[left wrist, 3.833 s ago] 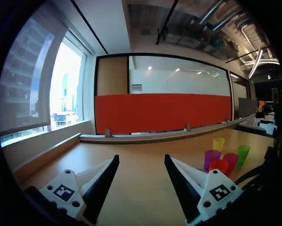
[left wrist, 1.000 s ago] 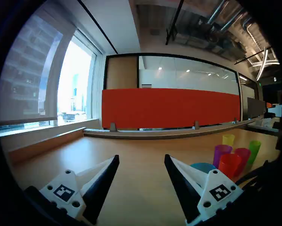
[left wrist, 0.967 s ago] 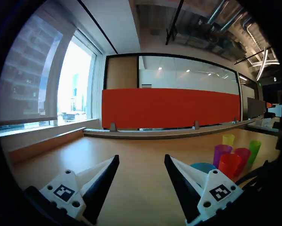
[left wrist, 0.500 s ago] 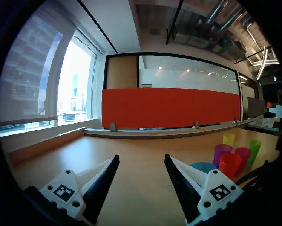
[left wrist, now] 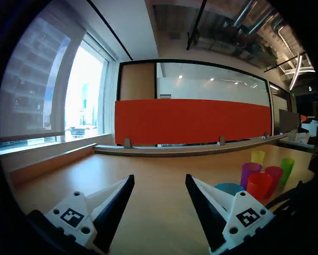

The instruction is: Pour water

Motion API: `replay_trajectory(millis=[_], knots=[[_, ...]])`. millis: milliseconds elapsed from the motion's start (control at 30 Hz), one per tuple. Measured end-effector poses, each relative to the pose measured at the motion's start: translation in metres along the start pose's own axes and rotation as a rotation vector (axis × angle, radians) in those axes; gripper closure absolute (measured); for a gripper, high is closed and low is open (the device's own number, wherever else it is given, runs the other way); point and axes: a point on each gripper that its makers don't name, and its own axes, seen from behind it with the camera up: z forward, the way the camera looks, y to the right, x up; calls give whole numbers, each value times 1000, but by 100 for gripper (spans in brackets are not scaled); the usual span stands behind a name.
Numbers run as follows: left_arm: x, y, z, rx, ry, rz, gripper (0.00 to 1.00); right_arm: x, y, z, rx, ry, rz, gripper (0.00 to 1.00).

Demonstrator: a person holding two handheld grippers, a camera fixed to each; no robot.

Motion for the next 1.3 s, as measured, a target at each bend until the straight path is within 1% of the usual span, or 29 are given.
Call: replay_trajectory(millis=[67,267,467,567,767,967,1300], knots=[[0,0,0,0,0,0,12,-4,-1,2,7,4,5,0],[0,-1,0,0,0,0,12,-22,5,11,-14,-5,66,0],[0,-1,0,0,0,0,12,-40,2,16,-4,-14,90,0],[0,-1,1,0,0,0,12,-47,1,18,-1,-19,94,0],[0,0,0,0,0,0,12,-57,-1,19,6,-29,79,0],[0,-1,0,0,0,0,12,-61,2,18,-4,-31,84,0],[0,-1,0,0,0,0,12,-73,3,17,-8,-54,77,0]])
